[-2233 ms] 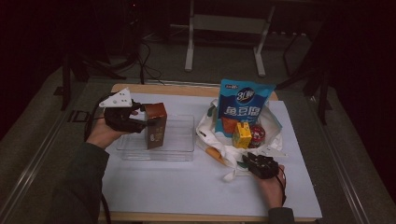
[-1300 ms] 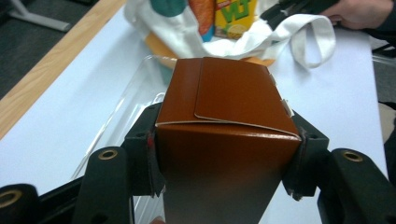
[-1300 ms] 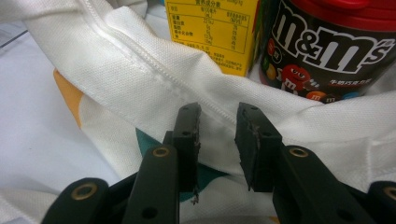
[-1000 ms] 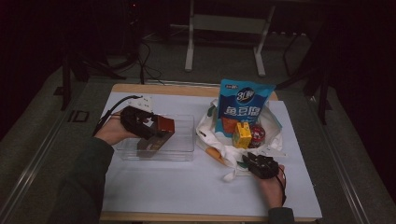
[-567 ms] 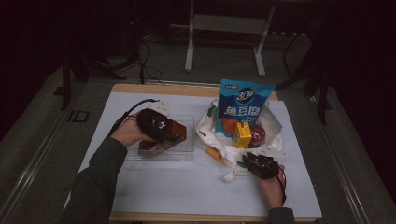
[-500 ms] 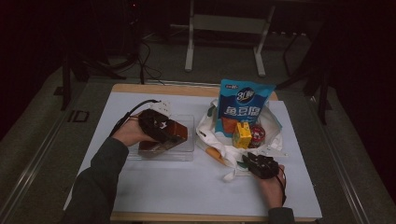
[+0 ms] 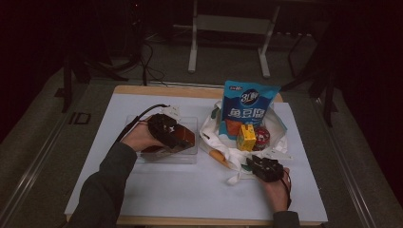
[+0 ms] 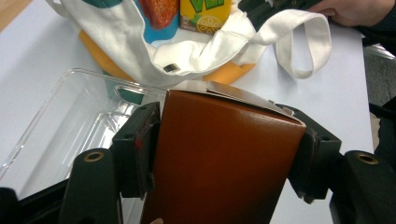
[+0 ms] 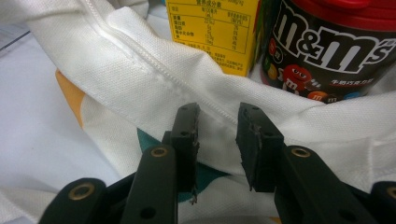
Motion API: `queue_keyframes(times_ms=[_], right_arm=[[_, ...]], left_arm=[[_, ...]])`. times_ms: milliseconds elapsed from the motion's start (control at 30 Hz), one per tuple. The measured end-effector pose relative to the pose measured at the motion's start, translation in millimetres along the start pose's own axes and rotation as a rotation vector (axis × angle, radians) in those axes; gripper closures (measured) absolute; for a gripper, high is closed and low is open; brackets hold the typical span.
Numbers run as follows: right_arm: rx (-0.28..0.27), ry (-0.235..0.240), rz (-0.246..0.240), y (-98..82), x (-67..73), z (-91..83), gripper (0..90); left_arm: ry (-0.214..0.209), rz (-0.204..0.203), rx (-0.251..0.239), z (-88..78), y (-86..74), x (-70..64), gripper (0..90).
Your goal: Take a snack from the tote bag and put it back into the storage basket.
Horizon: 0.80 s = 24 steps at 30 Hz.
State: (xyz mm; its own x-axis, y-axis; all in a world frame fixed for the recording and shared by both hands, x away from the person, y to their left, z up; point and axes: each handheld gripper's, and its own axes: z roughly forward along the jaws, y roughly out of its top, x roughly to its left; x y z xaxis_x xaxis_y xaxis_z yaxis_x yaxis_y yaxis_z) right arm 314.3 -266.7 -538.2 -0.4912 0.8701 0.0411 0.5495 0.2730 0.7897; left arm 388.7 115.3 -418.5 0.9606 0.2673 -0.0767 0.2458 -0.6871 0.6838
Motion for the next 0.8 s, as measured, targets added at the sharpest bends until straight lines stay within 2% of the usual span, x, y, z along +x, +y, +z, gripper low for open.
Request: queue_keyframes(times_ms=[367, 800], right_arm=[[-0.001, 0.002, 0.001, 0.0, -0.2, 0.1, 68.6], [-0.001, 0.005, 0.0, 0.0, -0.3, 0.0, 67.9]], left_arm=[[0.016, -0.021, 0.019, 11.4, -1.2, -1.4, 34.2], [0.023, -0.024, 0.09, 27.8, -2.9, -2.2, 33.2]])
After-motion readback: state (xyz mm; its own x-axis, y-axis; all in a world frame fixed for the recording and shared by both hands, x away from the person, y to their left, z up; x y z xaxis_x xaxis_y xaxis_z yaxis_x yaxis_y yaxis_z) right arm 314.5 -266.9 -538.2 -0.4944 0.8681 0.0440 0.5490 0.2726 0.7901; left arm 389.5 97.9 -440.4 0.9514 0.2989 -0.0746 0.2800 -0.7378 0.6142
